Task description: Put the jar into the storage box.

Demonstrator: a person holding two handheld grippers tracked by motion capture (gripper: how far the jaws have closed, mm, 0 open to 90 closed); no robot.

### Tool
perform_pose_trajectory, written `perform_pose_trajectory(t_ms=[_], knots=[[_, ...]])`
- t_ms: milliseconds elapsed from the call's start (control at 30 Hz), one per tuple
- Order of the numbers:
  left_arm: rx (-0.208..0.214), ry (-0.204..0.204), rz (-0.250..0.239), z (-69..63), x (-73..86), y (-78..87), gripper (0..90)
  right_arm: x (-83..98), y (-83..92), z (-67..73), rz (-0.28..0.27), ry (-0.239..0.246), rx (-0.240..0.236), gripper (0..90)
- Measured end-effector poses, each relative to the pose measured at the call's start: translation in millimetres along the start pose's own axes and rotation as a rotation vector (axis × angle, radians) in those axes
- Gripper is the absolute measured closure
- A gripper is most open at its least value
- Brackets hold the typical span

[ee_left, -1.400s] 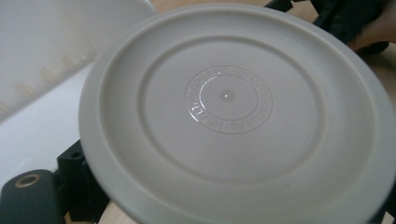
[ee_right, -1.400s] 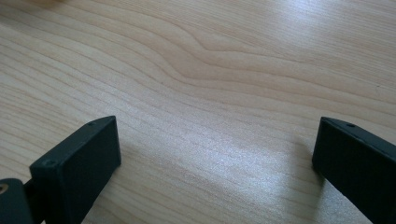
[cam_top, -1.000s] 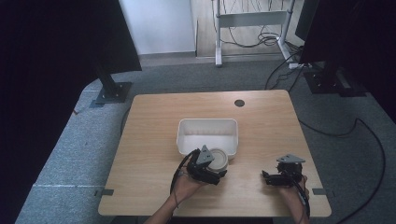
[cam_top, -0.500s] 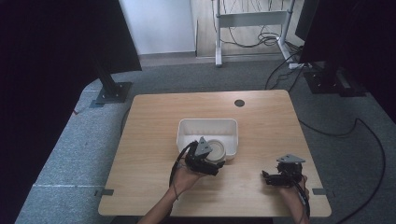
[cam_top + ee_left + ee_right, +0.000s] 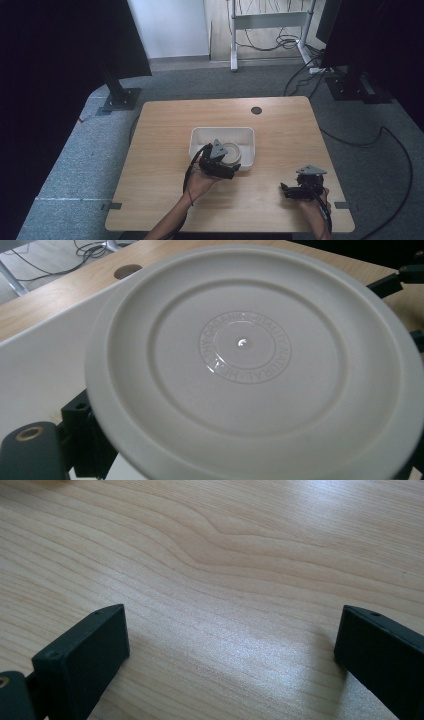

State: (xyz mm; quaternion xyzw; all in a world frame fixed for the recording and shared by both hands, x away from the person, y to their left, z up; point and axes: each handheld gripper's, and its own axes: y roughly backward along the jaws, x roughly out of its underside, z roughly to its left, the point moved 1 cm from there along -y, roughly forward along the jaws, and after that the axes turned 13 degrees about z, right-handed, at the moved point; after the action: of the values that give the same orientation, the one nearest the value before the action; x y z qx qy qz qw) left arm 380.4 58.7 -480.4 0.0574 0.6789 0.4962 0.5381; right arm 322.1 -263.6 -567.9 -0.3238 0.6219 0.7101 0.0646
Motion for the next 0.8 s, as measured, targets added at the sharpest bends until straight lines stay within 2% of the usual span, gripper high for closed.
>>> perform_pose_trajectory(t_ms=[467, 800], knots=[[-0.04, 0.039, -0.006, 13.9, -8.9, -16.1, 10.2, 0.0, 0.0, 0.0, 0.0, 0.0, 0.0, 0.5], [-0.067, 0.071, -0.002, 19.1, -11.5, -31.6, 10.2, 0.0, 0.0, 0.0, 0.0, -0.001, 0.0, 0.5]])
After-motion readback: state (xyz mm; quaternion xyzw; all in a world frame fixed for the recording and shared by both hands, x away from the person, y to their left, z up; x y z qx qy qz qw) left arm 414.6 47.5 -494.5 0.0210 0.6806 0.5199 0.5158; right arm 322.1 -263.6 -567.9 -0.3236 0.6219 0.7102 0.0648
